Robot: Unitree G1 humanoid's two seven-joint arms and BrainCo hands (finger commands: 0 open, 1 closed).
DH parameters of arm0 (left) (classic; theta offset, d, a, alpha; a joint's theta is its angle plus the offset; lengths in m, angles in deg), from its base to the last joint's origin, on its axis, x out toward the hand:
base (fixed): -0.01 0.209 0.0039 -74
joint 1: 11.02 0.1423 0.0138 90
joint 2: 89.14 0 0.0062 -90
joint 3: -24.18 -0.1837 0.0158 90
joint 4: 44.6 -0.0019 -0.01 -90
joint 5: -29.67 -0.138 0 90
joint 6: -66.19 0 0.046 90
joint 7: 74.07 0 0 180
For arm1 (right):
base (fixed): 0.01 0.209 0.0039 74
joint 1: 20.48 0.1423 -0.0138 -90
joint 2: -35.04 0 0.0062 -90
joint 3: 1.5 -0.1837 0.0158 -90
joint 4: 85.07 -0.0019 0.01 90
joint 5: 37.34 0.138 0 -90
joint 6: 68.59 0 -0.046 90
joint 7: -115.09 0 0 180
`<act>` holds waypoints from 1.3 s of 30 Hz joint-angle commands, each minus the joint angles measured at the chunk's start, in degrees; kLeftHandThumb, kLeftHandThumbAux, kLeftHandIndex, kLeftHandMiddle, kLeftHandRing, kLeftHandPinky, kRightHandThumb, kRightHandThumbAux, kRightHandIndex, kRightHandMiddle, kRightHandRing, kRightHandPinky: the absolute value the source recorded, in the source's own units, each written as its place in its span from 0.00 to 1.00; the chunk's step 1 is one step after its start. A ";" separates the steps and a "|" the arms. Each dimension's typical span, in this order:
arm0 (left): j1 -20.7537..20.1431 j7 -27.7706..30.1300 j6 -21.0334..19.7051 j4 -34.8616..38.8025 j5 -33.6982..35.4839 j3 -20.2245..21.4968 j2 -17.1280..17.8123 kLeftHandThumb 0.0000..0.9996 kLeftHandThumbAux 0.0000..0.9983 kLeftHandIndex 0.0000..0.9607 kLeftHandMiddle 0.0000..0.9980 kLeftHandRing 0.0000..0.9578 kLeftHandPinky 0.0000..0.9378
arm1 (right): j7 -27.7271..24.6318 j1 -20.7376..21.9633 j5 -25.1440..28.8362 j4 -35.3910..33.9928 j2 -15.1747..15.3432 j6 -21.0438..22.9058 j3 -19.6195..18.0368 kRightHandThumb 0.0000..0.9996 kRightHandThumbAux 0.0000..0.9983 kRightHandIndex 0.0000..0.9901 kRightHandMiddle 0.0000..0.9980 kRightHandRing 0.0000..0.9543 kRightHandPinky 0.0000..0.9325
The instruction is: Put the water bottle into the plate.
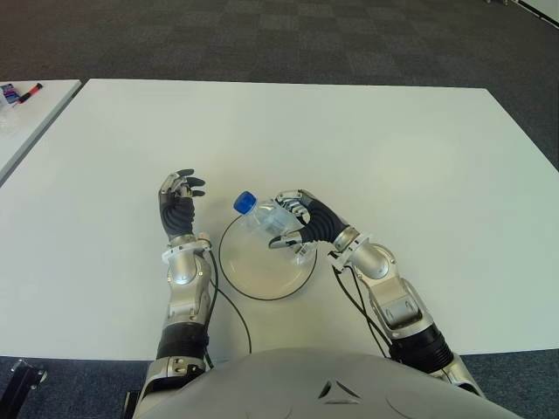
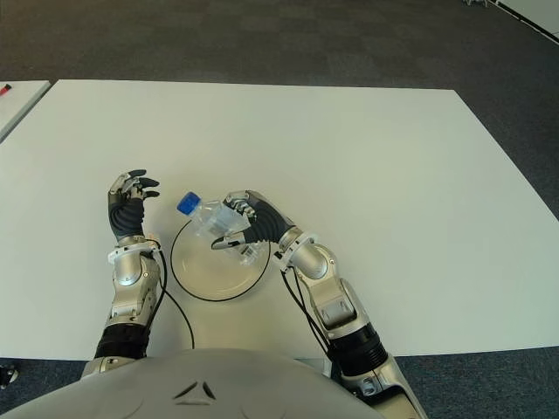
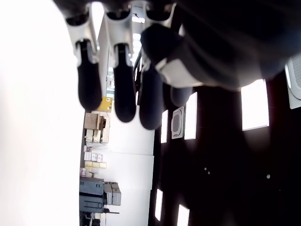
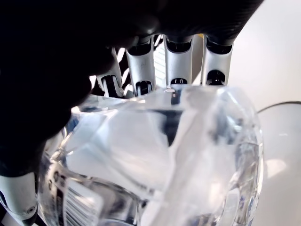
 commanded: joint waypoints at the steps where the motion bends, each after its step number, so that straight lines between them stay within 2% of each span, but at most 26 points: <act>1: -0.48 -1.09 -0.52 -1.11 -0.20 0.17 -1.83 0.95 0.66 0.41 0.53 0.49 0.52 | -0.33 0.18 -0.81 -0.78 0.23 -0.37 1.00 0.86 0.67 0.41 0.54 0.93 0.94; 9: -0.53 -1.57 -0.98 -0.83 -0.08 0.06 -2.06 0.95 0.66 0.41 0.53 0.49 0.52 | -1.20 0.27 -2.18 -0.99 0.62 0.92 2.03 0.86 0.67 0.41 0.54 0.93 0.94; 26: -0.39 -1.89 -0.81 -0.35 -0.34 -0.35 -2.27 0.95 0.65 0.41 0.54 0.49 0.53 | -2.32 -0.16 -2.25 -1.14 1.43 2.67 1.88 0.86 0.67 0.41 0.54 0.92 0.93; 39: -0.33 -1.80 -0.54 -0.27 -0.18 -0.56 -2.54 0.95 0.65 0.41 0.54 0.50 0.54 | -1.10 -0.67 -2.92 -0.79 1.92 1.37 1.90 0.86 0.68 0.41 0.54 0.93 0.93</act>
